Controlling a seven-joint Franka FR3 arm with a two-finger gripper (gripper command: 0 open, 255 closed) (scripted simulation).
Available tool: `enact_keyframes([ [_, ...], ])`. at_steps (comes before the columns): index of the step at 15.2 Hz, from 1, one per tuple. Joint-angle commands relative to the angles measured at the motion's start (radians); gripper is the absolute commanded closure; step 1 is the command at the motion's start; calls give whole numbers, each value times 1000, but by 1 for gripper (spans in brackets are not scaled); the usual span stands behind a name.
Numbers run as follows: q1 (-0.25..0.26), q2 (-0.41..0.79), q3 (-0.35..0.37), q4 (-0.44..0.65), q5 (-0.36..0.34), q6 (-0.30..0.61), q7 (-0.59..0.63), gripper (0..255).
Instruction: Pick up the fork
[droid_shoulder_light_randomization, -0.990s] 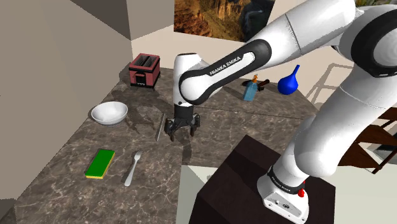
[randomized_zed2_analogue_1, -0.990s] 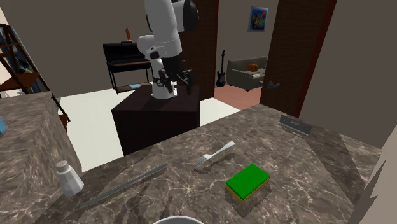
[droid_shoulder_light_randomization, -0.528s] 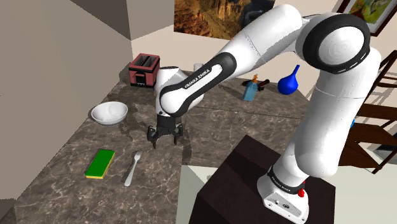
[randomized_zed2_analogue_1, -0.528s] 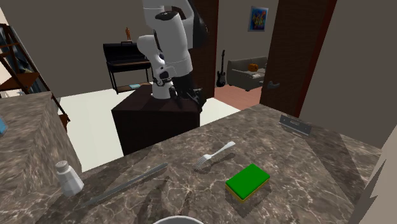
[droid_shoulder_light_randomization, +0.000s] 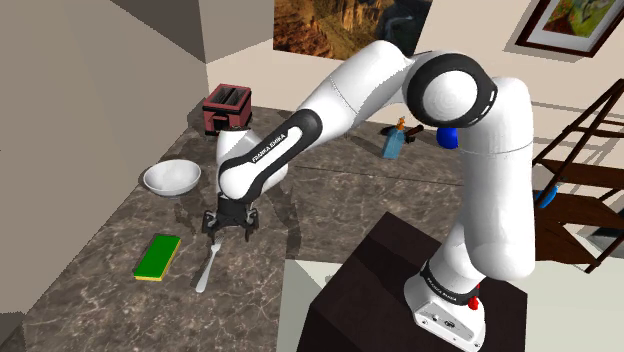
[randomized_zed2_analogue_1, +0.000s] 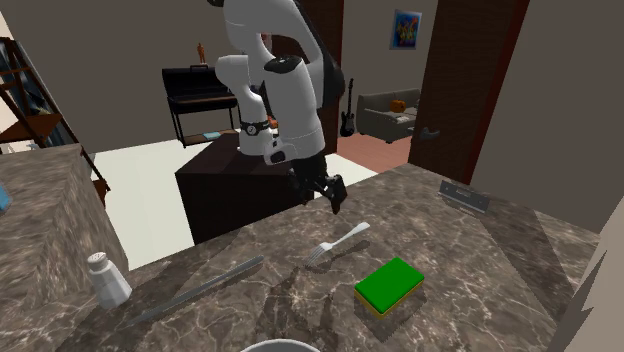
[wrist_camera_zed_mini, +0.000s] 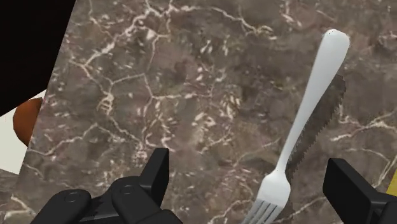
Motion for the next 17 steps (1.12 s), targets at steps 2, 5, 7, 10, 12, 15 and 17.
enact_keyframes([
  [2,24,123,-16,133,-9,7,38,0],
  [5,39,199,-24,211,-13,15,58,0],
  [7,41,221,-25,217,-13,30,55,0],
  [10,43,254,-27,227,-14,52,49,0],
  [12,44,272,-28,233,-15,64,46,0],
  [15,44,274,-28,236,-15,63,46,255],
  [17,44,274,-28,237,-15,62,47,255],
])
